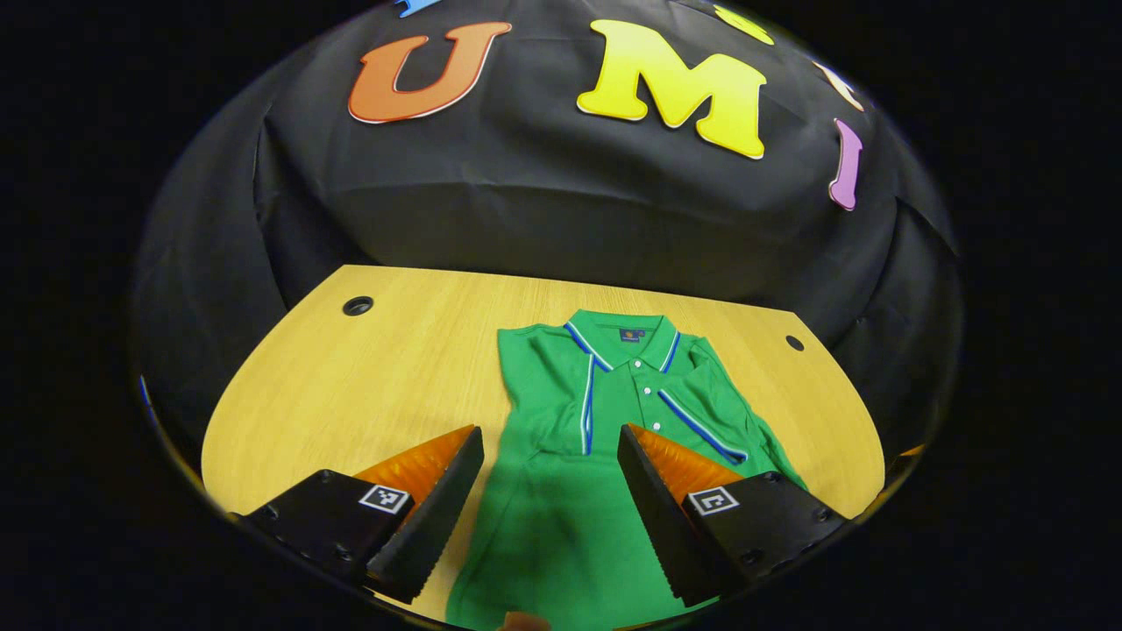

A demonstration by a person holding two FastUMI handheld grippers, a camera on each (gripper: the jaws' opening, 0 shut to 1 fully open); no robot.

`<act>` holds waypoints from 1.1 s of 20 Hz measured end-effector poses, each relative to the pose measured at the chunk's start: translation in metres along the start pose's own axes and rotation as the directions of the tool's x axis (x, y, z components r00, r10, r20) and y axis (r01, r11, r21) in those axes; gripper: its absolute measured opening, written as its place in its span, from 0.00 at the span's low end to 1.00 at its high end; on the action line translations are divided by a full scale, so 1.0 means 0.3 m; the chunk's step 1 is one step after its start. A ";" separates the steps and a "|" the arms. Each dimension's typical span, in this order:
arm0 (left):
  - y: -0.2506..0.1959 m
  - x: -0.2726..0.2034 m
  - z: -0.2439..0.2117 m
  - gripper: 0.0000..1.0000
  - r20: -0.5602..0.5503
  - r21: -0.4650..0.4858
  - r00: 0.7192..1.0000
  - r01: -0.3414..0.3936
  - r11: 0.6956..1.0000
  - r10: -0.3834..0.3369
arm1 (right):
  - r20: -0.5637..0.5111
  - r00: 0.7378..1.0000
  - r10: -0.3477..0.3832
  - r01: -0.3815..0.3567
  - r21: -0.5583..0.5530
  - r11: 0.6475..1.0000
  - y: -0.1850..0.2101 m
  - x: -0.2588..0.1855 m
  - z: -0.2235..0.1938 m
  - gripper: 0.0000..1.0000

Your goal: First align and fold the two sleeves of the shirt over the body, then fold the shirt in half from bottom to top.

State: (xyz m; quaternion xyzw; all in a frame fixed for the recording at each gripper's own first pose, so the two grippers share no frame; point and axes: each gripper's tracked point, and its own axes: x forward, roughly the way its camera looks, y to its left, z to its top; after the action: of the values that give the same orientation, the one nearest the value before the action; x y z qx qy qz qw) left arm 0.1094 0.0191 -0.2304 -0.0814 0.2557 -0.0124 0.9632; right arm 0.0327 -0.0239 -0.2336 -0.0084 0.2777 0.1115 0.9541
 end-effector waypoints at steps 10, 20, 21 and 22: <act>0.209 -0.310 -0.392 0.99 -0.113 0.002 0.993 -0.043 0.999 0.043 | -0.113 0.987 -0.113 0.118 0.043 0.992 -0.041 -0.041 -0.342 0.93; 0.219 -0.428 -0.683 0.99 -0.316 -0.009 0.949 -0.024 1.000 0.020 | -0.275 0.945 -0.179 0.208 0.081 0.975 -0.140 -0.043 -0.582 0.96; 0.217 -0.431 -0.703 0.99 -0.347 -0.019 0.938 -0.022 1.000 0.014 | -0.293 0.938 -0.184 0.216 0.080 0.973 -0.148 -0.042 -0.600 0.96; 0.211 -0.441 -0.728 0.99 -0.380 -0.032 0.925 -0.021 0.999 0.007 | -0.303 0.934 -0.188 0.222 0.080 0.972 -0.154 -0.041 -0.610 0.96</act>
State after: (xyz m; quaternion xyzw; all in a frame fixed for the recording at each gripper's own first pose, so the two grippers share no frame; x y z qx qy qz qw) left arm -0.1148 0.0574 -0.3627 -0.0926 0.4382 -0.0166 0.8939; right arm -0.0640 -0.0859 -0.3840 0.0001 0.4196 -0.0070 0.9077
